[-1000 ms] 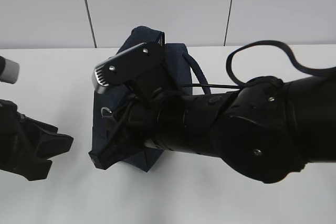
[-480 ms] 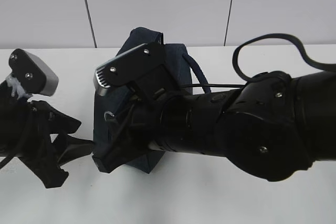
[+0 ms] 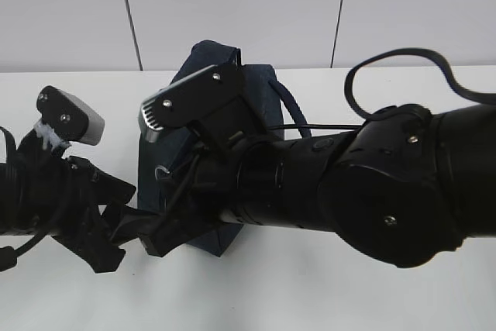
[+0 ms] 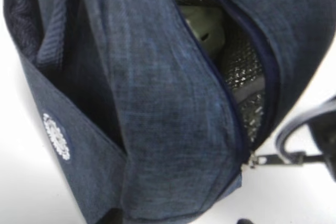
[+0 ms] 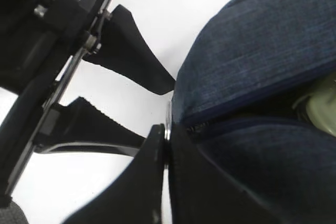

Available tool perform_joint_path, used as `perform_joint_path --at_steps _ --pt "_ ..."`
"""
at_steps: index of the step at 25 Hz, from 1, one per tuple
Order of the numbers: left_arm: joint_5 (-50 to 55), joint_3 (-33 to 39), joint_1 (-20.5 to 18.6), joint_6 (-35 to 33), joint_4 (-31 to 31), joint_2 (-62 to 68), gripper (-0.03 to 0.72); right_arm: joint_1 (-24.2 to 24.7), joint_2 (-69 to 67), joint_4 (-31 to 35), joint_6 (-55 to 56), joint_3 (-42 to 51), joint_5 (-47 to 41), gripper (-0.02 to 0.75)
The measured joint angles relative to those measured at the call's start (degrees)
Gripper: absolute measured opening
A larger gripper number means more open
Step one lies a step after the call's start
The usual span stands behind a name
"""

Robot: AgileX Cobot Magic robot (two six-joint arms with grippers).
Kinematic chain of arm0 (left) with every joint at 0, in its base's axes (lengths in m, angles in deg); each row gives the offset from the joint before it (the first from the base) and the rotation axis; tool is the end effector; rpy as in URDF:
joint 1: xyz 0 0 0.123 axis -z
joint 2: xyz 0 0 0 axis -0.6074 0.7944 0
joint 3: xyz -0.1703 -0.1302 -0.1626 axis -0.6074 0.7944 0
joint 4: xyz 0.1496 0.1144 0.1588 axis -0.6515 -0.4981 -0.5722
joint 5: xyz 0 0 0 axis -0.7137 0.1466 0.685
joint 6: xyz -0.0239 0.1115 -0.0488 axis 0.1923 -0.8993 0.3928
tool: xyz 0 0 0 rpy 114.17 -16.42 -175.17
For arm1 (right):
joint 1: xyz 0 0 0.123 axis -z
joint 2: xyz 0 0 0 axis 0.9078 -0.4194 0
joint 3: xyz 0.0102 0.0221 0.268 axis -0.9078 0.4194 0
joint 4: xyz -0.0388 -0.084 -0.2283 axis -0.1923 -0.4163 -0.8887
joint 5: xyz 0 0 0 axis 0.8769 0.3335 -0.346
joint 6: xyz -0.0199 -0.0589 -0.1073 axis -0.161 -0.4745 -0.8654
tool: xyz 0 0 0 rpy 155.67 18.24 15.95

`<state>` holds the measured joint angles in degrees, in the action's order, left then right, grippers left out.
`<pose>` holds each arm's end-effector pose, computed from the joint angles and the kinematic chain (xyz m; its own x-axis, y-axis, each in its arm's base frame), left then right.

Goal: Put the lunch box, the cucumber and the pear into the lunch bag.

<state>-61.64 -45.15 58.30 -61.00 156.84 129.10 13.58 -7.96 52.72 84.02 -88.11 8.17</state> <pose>0.2337 -0.1398 0.1406 -0.4232 0.4955 -0.7585 0.7700 0.6379 -0.0129 0.2328 0.2930 0.1872 -0.3753 -0.3964 -0.8378 -0.7643 0.6438 0.0378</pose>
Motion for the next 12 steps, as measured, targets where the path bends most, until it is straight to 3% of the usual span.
perform_joint_path --at_steps 12 --pt "1.3 -2.8 0.0 -0.1 0.0 2.8 0.381 0.0 0.0 0.0 0.0 0.0 -0.4 0.006"
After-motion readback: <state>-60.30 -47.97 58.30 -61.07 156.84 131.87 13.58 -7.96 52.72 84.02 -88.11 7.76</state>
